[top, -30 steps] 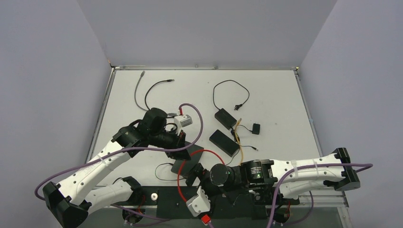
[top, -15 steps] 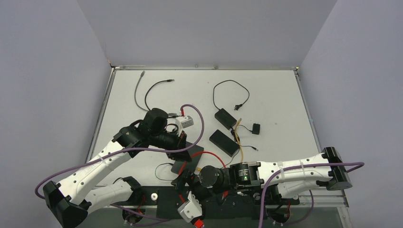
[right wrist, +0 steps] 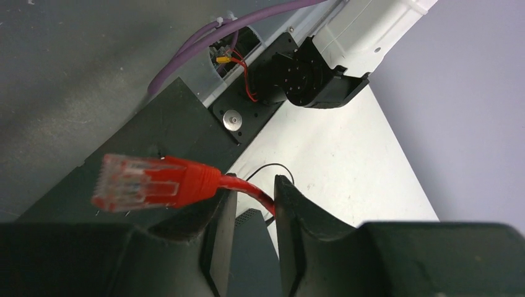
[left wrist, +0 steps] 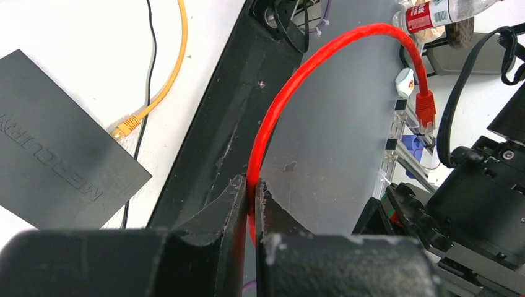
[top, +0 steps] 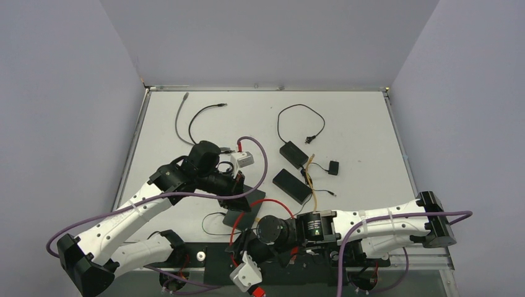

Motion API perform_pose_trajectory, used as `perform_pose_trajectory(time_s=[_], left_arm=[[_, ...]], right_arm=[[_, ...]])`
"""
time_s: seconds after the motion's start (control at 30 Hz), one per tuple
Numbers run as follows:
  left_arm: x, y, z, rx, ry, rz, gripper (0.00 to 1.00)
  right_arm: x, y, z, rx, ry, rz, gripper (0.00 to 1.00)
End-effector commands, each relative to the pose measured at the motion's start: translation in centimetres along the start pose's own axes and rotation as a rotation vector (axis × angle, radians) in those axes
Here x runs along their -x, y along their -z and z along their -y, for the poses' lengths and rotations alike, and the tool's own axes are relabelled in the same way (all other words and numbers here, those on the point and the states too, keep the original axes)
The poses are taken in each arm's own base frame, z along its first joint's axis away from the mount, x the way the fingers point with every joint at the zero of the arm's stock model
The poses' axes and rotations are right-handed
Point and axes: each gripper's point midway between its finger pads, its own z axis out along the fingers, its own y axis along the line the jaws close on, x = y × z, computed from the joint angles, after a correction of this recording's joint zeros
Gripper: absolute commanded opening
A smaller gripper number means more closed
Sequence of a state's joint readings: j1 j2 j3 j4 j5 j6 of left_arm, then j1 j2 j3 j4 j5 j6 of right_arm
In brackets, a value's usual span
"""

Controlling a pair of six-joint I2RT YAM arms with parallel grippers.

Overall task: Insert the plug into the switch port
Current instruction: Adjust the connector.

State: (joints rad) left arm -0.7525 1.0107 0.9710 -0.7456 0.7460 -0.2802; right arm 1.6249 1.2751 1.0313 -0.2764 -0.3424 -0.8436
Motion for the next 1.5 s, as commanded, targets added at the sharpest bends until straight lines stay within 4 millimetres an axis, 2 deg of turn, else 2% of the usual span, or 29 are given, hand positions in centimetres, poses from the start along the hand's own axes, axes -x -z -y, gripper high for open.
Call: perform_pose_trajectory(time_s=[0.0,0.17,0.33,0.43,0.5,0.6,0.77,0.93,1.0,1.17,1.2,1.33,1.47], left_arm=[[1.7,0.1,1.5,-0.059,-0.062,0.043,0.0],[2.1,-0.1,1.5,-0.065,-0.059,0.044,0.0],[2.5,-0.6,1.3,-0.065,-0.046,0.046,0.0],[2.8,-0.9,0.9,-0.048,-0.032,0.051,0.0],[3.0,-1.1,0.5,-0.032,-0.025,0.052,0.04],[3.3,-1.2,-0.4,0.017,-0.013,0.059,0.15],[4.1,-1.0,-1.8,0.115,-0.007,0.082,0.28],[5.2,-0.6,-2.9,0.195,-0.002,0.102,0.37],[5.7,-0.3,-4.0,0.27,0.008,0.112,0.41],[7.4,2.5,-7.0,0.536,0.042,0.185,0.46],[7.8,2.9,-7.1,0.557,0.044,0.204,0.47],[8.7,4.4,-7.2,0.61,0.062,0.295,0.51],[9.1,5.5,-5.8,0.577,0.064,0.38,0.51]], right_arm=[[2.8,0.1,1.7,-0.037,0.014,0.088,0.23],[2.9,0.0,1.7,-0.034,0.008,0.098,0.17],[3.1,-0.4,1.8,-0.042,-0.011,0.114,0.0],[3.0,-0.5,2.1,-0.061,-0.044,0.112,0.0],[3.0,-0.4,2.3,-0.084,-0.069,0.117,0.0],[2.8,0.1,2.7,-0.129,-0.113,0.116,0.0],[1.4,1.1,2.7,-0.192,-0.181,0.067,0.0],[-0.4,3.0,2.8,-0.281,-0.216,0.005,0.0],[-1.4,3.8,2.8,-0.325,-0.236,-0.03,0.0],[-4.4,6.7,2.9,-0.468,-0.299,-0.143,0.0],[-5.5,7.3,3.0,-0.515,-0.315,-0.19,0.0],[-7.6,9.8,3.6,-0.65,-0.357,-0.276,0.0],[-9.0,11.8,4.1,-0.775,-0.401,-0.328,0.0]])
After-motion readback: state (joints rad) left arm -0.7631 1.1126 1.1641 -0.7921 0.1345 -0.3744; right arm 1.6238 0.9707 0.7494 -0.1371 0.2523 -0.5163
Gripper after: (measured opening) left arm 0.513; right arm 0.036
